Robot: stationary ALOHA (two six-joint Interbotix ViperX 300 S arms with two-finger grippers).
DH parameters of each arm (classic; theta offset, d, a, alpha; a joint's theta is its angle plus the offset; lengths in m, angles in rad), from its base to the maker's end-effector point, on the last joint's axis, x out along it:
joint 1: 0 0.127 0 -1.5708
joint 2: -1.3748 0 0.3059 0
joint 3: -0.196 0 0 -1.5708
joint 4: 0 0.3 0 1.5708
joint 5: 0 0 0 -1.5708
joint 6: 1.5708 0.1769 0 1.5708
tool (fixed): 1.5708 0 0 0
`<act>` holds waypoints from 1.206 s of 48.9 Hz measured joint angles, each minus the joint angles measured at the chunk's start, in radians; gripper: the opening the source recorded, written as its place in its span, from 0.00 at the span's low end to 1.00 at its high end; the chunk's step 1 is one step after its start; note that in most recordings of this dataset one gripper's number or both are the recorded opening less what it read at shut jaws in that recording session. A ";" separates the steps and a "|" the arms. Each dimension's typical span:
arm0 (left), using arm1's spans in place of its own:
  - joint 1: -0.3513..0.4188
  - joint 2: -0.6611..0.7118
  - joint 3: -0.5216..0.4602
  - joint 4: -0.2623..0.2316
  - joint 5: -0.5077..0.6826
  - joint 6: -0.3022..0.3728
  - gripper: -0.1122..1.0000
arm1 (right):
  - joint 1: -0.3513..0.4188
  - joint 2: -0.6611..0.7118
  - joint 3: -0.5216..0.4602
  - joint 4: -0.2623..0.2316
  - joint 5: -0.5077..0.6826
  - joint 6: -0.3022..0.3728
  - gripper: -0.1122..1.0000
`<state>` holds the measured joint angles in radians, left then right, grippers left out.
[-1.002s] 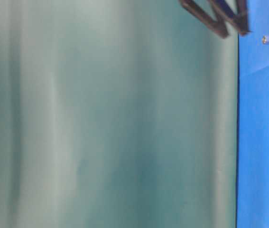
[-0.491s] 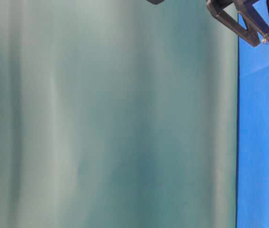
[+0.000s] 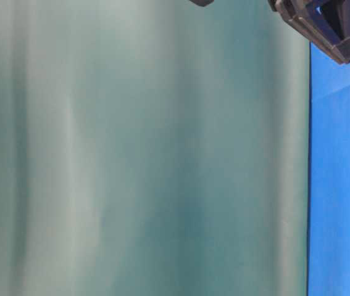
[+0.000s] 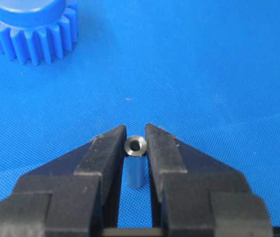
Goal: Insert the shaft placed at a random location into the center hole of the small gear at another random location.
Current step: 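Lower the right gripper around the upright silver shaft and close, then lift the shaft with the right gripper off the table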
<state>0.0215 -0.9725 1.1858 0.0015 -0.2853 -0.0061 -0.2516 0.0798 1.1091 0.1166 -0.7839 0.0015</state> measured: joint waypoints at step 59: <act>0.002 0.000 0.000 0.000 0.002 -0.005 0.10 | 0.009 -0.239 -0.074 0.000 0.316 0.003 0.13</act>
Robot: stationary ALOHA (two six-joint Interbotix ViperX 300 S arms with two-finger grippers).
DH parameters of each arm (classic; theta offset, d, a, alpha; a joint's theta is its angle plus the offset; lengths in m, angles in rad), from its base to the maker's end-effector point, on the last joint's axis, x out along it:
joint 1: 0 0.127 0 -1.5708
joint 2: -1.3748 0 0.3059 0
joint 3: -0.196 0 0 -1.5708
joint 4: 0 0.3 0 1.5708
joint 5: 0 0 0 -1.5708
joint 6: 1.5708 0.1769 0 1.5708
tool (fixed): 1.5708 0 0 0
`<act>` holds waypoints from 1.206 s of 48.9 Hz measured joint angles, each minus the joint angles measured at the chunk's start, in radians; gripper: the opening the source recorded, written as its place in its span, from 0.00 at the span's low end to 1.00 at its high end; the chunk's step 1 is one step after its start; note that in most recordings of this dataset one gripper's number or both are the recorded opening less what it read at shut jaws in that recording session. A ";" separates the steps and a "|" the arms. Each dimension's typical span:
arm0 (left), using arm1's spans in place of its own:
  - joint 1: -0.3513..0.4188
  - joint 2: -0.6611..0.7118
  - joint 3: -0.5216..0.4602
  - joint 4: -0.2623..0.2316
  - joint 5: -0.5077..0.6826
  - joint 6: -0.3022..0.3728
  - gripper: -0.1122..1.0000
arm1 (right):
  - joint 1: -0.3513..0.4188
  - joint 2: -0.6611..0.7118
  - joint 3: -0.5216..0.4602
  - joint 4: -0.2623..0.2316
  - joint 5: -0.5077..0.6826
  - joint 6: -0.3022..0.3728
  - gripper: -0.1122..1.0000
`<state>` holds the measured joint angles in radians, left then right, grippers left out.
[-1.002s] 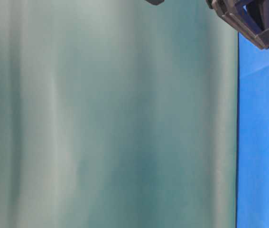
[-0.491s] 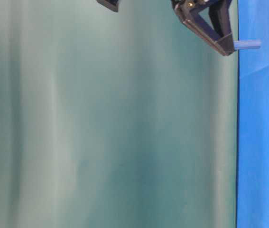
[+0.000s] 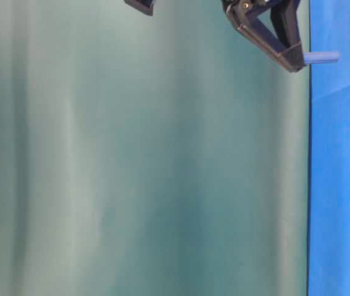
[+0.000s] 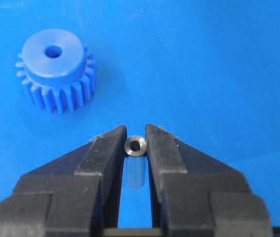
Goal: Insert the shaft placed at a random location into the center hole of the small gear at another random location.
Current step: 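Lift the shaft with the right gripper off the table, then carry the held shaft left over the blue gear's center hole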
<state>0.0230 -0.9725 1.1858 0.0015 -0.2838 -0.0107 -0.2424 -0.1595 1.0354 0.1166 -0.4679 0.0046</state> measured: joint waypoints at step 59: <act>0.000 0.000 0.002 -0.002 0.000 0.000 0.10 | 0.121 0.291 -0.391 0.000 0.072 0.000 0.13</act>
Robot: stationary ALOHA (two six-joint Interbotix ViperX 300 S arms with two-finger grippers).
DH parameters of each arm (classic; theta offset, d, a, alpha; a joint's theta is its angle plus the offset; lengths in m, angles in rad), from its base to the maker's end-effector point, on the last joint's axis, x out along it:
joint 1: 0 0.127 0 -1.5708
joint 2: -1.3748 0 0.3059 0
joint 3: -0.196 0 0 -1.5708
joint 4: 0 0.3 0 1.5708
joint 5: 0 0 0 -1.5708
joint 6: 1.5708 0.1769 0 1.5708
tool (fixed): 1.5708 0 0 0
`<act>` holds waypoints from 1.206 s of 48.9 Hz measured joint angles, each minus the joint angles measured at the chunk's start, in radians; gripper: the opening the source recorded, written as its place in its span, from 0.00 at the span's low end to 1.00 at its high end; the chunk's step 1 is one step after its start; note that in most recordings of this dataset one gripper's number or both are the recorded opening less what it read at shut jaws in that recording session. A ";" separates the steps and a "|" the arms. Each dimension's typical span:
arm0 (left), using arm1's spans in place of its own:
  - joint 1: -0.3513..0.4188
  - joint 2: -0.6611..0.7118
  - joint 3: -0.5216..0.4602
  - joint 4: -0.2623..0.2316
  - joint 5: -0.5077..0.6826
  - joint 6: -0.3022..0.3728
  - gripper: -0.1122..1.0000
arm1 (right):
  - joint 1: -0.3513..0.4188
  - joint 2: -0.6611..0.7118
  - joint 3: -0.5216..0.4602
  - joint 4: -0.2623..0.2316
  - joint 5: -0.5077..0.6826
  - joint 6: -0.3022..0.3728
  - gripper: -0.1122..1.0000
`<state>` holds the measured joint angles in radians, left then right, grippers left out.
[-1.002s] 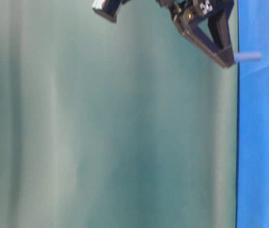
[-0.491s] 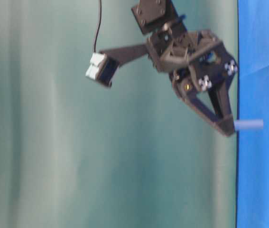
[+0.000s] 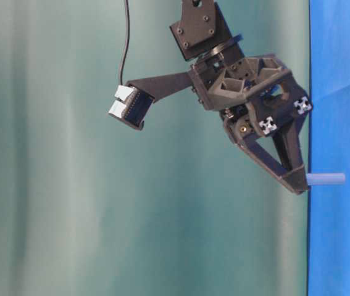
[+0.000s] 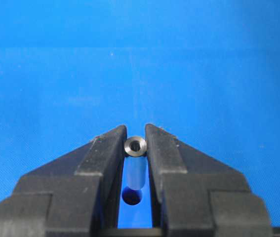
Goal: Insert the shaft placed at a random location into the center hole of the small gear at another random location.
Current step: 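Carry the held shaft left over the blue gear's center hole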
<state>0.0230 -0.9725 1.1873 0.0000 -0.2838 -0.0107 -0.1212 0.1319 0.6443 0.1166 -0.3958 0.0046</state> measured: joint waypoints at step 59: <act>0.002 0.000 0.002 0.002 0.000 0.000 0.10 | 0.000 0.002 0.003 0.006 -0.041 -0.011 0.13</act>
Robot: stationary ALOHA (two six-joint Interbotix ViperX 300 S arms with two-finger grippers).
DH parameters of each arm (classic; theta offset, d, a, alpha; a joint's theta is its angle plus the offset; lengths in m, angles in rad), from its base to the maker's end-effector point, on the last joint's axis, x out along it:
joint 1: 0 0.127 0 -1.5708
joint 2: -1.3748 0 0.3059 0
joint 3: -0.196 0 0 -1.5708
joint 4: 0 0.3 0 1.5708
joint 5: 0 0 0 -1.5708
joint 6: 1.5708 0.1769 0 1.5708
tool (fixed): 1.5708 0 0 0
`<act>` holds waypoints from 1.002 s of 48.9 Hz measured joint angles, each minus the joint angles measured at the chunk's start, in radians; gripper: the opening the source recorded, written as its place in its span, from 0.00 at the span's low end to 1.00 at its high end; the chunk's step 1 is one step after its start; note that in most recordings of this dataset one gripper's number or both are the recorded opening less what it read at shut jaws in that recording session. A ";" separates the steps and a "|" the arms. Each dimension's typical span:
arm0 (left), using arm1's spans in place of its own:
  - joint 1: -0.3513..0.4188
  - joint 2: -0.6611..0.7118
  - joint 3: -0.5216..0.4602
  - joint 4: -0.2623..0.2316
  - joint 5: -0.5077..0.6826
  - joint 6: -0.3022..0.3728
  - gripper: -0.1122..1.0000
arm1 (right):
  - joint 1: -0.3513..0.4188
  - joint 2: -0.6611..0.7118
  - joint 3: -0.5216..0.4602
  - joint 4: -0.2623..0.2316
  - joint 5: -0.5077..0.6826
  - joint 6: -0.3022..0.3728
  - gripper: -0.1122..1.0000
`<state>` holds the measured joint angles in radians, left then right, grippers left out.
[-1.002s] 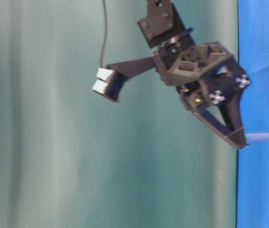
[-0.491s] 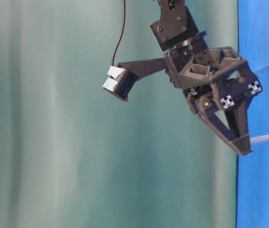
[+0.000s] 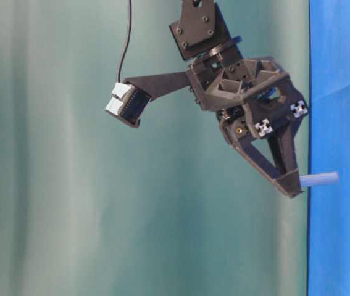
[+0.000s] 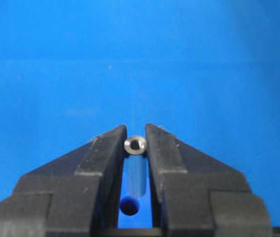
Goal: Insert the shaft placed at a random location into the center hole of the small gear at another random location.
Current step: 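Carry the held shaft left over the blue gear's center hole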
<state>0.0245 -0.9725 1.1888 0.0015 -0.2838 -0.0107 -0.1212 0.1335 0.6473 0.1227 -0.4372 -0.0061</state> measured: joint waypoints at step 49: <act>0.000 0.000 -0.002 0.000 0.000 0.000 0.10 | 0.008 0.095 0.021 0.012 -0.089 0.018 0.13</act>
<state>0.0245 -0.9725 1.1873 0.0015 -0.2838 -0.0107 -0.1135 0.2286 0.6688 0.1350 -0.5262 0.0123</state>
